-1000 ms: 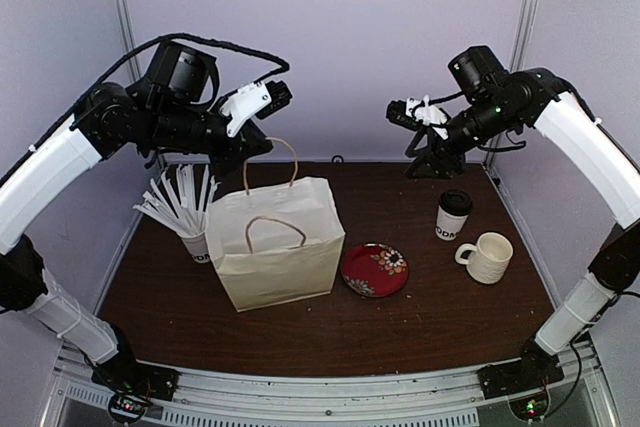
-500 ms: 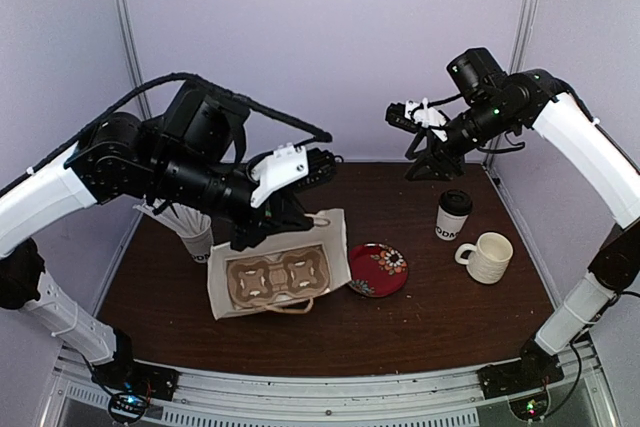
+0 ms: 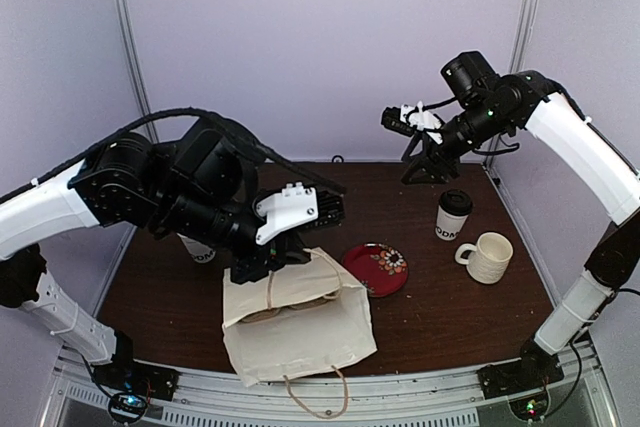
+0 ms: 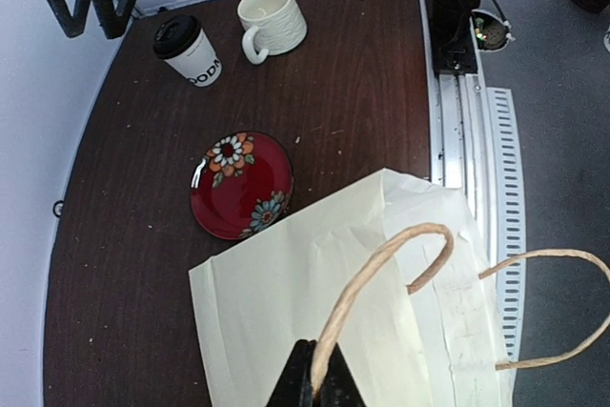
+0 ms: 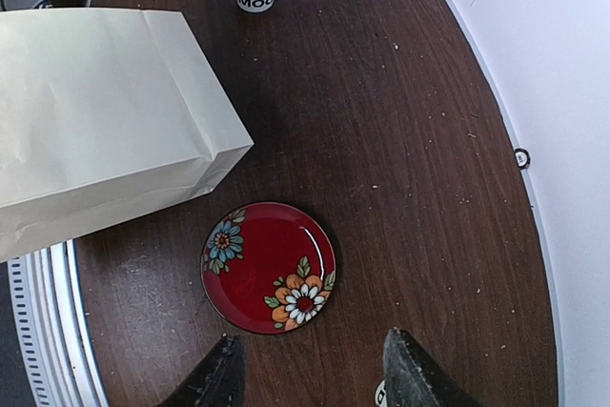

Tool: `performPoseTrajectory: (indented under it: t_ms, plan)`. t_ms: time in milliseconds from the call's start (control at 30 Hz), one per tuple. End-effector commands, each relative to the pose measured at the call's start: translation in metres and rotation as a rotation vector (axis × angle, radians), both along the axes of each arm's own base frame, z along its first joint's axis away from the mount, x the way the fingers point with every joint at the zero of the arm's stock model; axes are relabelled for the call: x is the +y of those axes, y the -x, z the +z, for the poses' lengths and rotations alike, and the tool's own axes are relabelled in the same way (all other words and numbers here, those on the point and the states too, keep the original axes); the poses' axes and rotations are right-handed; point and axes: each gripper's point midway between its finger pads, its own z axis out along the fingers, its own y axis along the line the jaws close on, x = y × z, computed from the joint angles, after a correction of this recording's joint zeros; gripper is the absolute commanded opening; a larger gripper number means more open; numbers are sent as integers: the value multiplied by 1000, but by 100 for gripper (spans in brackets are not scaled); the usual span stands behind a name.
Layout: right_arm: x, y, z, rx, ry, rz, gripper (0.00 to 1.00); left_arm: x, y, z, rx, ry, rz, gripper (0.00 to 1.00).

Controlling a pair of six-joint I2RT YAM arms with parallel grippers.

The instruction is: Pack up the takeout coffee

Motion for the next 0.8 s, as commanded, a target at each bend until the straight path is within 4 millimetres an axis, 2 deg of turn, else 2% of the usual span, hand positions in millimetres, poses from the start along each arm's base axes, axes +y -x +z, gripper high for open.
performPoseTrajectory:
  t_ms: [0,67,133,167,267,300,367,467,600,767]
  plan:
    - [-2,2,-1,16,-4,-11,52,4,-24,29,-151,38,70,0]
    - [-6,-3,-1,-4,6,-47,53,8,-40,36,-228,21,112,0]
    - [-16,-25,-4,-36,31,-172,61,16,-63,43,-264,-8,172,0]
    - [-22,-35,-7,-44,48,-224,66,21,-75,46,-270,-15,193,0]
    - [-44,-65,-15,-76,106,-373,97,29,-105,43,-250,-31,233,0]
    - [-54,-75,-15,-89,116,-437,99,33,-115,40,-245,-35,250,0]
    - [-68,-87,-9,-93,63,-517,99,39,-132,35,-242,-51,286,0]
    - [-77,-85,-8,-37,32,-494,99,48,-156,29,-238,-73,344,0]
    - [-94,-89,-32,27,137,-471,86,61,-184,24,-246,-100,420,0]
    - [-107,-91,-62,128,181,-478,78,73,-209,19,-230,-108,483,2]
